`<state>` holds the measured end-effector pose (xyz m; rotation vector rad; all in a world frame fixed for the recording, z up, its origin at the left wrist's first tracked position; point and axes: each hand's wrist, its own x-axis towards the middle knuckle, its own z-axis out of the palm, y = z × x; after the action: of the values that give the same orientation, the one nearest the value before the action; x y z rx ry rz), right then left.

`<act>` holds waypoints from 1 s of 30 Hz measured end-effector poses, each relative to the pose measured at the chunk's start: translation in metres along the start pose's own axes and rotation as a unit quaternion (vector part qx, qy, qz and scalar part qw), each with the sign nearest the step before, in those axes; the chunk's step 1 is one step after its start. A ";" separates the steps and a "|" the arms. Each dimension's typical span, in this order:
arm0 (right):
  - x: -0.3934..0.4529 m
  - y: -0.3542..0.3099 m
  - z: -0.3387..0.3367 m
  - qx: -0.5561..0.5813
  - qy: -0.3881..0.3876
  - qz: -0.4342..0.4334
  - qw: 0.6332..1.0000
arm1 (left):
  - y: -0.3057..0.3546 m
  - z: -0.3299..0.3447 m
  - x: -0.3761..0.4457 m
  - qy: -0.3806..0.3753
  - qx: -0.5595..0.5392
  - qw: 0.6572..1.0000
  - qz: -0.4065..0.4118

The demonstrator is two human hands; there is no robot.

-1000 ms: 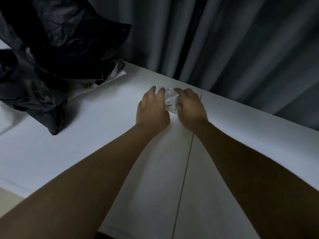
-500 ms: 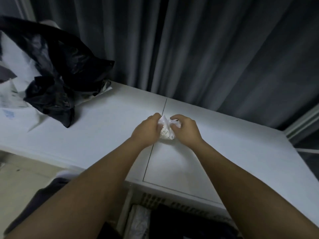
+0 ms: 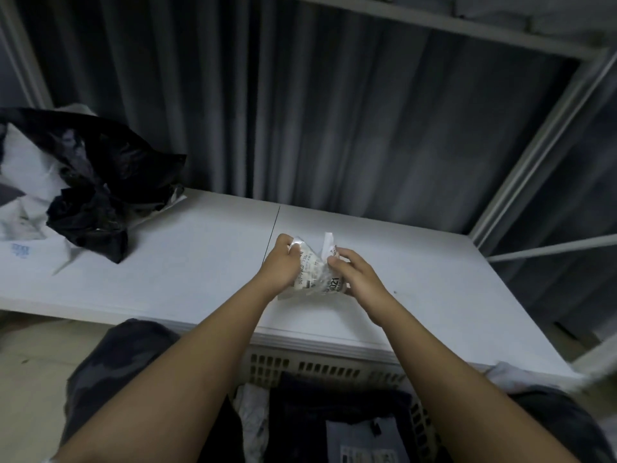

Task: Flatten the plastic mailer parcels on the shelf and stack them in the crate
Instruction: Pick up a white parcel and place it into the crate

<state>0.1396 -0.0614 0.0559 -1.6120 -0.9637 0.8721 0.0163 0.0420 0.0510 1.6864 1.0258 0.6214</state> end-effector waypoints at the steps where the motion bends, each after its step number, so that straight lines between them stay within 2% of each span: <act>1: -0.005 0.002 -0.002 0.011 -0.004 -0.002 1.000 | -0.001 0.003 -0.002 -0.001 -0.006 1.000 -0.008; 8: -0.023 0.019 -0.004 0.006 0.013 0.007 1.000 | -0.008 0.024 -0.010 -0.023 -0.045 0.999 -0.008; 17: -0.009 0.067 -0.001 0.030 0.053 0.098 0.993 | -0.043 0.051 0.000 -0.074 0.059 0.996 -0.005; 24: 0.010 0.106 0.005 -0.165 0.054 0.015 0.985 | -0.088 0.070 0.024 -0.118 0.114 0.986 0.009; 27: 0.019 0.122 0.002 -0.277 0.085 0.031 0.957 | -0.093 0.072 0.027 -0.105 0.164 0.980 0.040; 30: 0.023 0.128 -0.001 -0.359 0.114 -0.047 0.925 | -0.095 0.078 0.027 -0.069 0.231 0.964 0.115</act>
<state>0.1711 -0.0610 -0.0703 -2.1966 -1.2603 0.2435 0.0603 0.0371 -0.0669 2.2480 0.9277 0.4213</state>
